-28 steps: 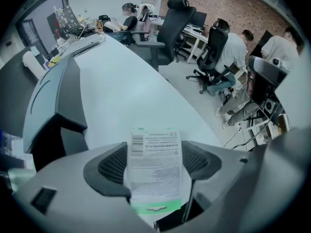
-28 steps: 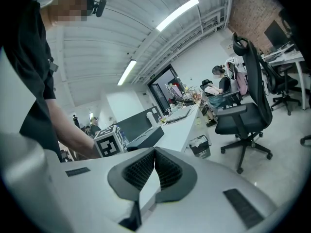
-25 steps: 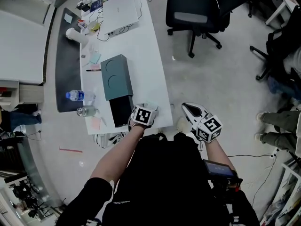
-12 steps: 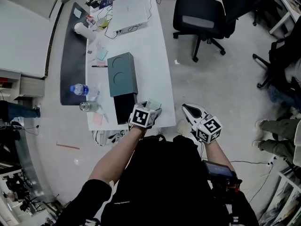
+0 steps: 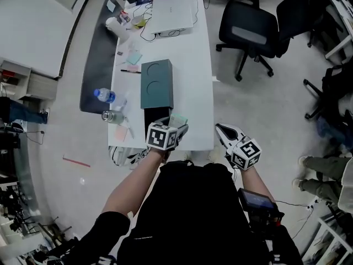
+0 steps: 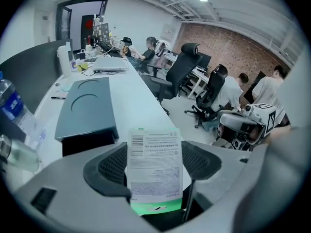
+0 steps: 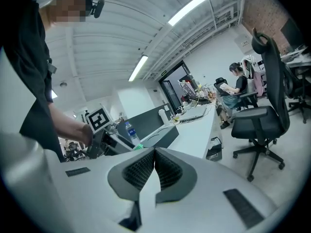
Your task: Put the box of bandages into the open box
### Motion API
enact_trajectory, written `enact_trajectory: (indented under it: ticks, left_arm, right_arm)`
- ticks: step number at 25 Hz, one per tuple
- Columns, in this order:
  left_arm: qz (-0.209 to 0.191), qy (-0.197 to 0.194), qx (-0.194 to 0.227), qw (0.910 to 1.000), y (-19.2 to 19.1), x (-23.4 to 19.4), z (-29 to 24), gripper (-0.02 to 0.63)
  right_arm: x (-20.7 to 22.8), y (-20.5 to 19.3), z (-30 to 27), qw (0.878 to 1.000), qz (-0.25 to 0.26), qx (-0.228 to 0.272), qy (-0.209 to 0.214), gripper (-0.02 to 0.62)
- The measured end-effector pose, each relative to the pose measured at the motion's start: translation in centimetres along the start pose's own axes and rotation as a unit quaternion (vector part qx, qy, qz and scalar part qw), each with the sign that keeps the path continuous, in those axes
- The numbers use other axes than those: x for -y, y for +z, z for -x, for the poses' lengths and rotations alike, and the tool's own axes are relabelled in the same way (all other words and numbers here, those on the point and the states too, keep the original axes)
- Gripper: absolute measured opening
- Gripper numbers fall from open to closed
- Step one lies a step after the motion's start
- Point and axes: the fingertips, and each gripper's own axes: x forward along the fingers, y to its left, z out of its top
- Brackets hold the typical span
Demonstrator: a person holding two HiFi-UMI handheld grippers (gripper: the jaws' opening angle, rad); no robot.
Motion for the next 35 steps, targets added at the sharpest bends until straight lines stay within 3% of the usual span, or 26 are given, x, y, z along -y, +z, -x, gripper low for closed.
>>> enact_trajectory:
  ticks: [11,16,28,35]
  left_arm:
    - [0.074,0.053,0.028,0.9954,-0.9,-8.6,2.8,0.35]
    - [0.106,0.052,0.037,0.9923,-1.5,-11.3,1.5,0.35]
    - [0.067,0.062,-0.035,0.9952,-3.6,-13.1,-2.8,0.351]
    - [0.026,0.094,-0.064,0.9932,-3.9,-13.3,-3.5,0.351]
  right_arm:
    - [-1.7,0.7,-3.8,0.999,0.006,-0.012,0.031,0.026]
    - [-1.7,0.5,-4.7,0.999,0.004,-0.021,0.029,0.026]
    - [-1.1,-0.4,-5.5,0.999,-0.007,-0.03,0.01,0.026]
    - [-0.7,-0.8,-5.2,0.999,-0.015,-0.03,0.002,0.026]
